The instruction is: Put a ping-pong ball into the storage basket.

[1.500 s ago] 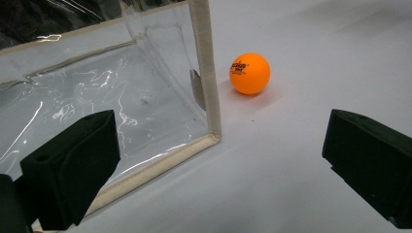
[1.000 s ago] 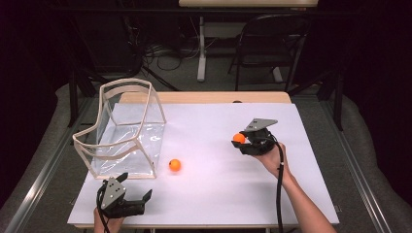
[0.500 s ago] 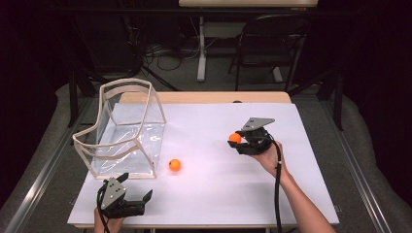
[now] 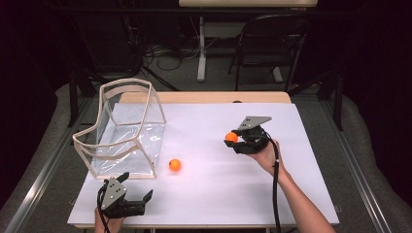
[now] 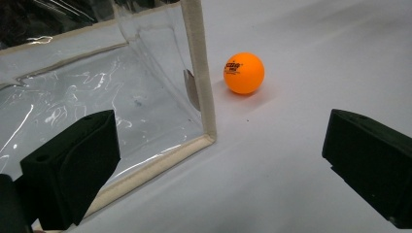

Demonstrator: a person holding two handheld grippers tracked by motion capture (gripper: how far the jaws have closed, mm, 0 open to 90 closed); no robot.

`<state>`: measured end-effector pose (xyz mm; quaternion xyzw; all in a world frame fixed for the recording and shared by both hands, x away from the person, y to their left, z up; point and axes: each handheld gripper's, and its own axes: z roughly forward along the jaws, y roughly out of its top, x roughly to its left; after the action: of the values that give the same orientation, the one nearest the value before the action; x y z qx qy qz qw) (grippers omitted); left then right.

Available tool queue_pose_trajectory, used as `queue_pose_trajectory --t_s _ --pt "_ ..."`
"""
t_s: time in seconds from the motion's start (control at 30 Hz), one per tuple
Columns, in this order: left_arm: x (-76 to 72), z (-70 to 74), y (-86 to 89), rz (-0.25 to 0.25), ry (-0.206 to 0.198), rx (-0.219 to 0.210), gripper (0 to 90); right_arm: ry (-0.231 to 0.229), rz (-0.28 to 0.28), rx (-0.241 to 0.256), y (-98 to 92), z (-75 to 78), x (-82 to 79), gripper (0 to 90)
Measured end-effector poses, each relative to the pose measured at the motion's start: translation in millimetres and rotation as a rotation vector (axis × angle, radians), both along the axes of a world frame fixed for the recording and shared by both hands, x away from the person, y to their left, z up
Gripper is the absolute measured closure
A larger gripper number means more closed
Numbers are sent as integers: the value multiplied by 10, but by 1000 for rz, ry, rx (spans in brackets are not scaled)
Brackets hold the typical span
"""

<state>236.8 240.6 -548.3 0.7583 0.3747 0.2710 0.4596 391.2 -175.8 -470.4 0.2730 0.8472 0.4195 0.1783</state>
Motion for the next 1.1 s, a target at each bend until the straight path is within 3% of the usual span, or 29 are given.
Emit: queue_pose_trajectory --t_s 1.1 --pt "21 -8 -13 -5 -12 7 2 -6 67 3 271 180 102 507"
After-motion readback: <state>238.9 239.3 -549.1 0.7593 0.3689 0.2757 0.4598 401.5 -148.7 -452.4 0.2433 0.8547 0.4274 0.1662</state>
